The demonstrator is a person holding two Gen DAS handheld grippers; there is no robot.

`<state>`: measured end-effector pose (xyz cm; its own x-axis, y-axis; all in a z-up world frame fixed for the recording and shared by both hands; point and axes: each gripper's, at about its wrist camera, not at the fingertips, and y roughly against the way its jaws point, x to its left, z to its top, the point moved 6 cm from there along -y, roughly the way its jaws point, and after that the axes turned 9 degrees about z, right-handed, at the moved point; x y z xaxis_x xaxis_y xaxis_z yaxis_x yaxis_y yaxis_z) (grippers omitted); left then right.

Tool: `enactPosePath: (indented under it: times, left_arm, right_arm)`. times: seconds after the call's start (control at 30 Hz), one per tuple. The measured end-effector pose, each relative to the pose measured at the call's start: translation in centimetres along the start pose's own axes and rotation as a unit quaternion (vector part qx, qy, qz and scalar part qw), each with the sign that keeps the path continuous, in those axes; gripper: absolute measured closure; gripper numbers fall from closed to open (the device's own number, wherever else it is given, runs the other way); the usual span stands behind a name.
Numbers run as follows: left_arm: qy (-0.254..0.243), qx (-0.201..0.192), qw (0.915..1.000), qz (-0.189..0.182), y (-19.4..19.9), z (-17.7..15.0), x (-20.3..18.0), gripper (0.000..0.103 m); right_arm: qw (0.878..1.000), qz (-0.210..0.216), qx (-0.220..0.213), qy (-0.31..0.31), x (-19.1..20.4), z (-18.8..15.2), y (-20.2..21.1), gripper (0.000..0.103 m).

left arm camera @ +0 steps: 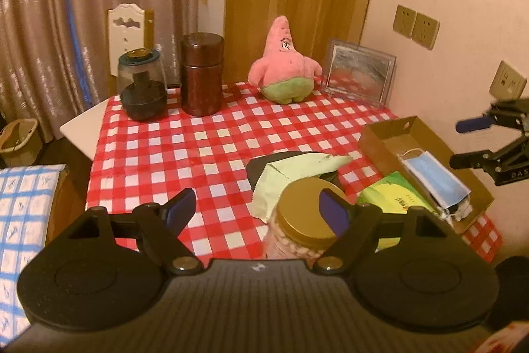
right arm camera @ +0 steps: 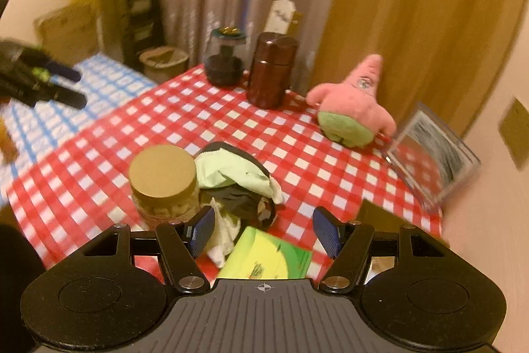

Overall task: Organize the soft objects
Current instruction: 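Withdraw both grippers from the box back toward the table items, then grasp the light green cloth with the right gripper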

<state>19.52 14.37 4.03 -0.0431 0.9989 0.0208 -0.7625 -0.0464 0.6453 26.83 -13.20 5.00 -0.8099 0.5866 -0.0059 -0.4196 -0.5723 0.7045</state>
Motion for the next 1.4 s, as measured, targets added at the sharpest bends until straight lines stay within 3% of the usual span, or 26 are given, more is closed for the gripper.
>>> enactPosePath:
  times: [0.4,0.77,0.97,1.17,1.23,1.3,1.4]
  left_arm:
    - [-0.079,0.037,0.9960,-0.022,-9.6,1.8,1.5,0.024]
    - [-0.100,0.063,0.9923,-0.035,-16.1,1.8,3.1,0.024]
    - [-0.105,0.070,0.9911,-0.045,-18.2,1.5,2.8,0.024]
    - [-0.116,0.078,0.9885,-0.057,-19.5,1.4,2.3,0.024]
    - [-0.115,0.077,0.9886,-0.060,-19.8,1.6,2.3,0.024]
    - [-0.115,0.079,0.9885,-0.059,-20.0,1.6,2.3,0.024]
    - [-0.117,0.081,0.9880,-0.060,-20.2,1.7,2.1,0.024]
  right_arm:
    - [0.989,0.071,0.047,0.123,-1.5,1.9,-10.6,0.037]
    - [0.969,0.134,0.086,0.187,-3.2,1.5,-18.0,0.038]
    - [0.960,0.148,0.098,0.216,-2.7,1.1,-20.5,0.039]
    - [0.952,0.157,0.108,0.241,-2.0,0.8,-22.3,0.058]
    - [0.951,0.153,0.112,0.246,-2.0,0.7,-22.7,0.073]
    - [0.954,0.155,0.111,0.233,-2.3,0.7,-22.7,0.099]
    - [0.962,0.156,0.097,0.200,-3.0,1.0,-21.5,0.102]
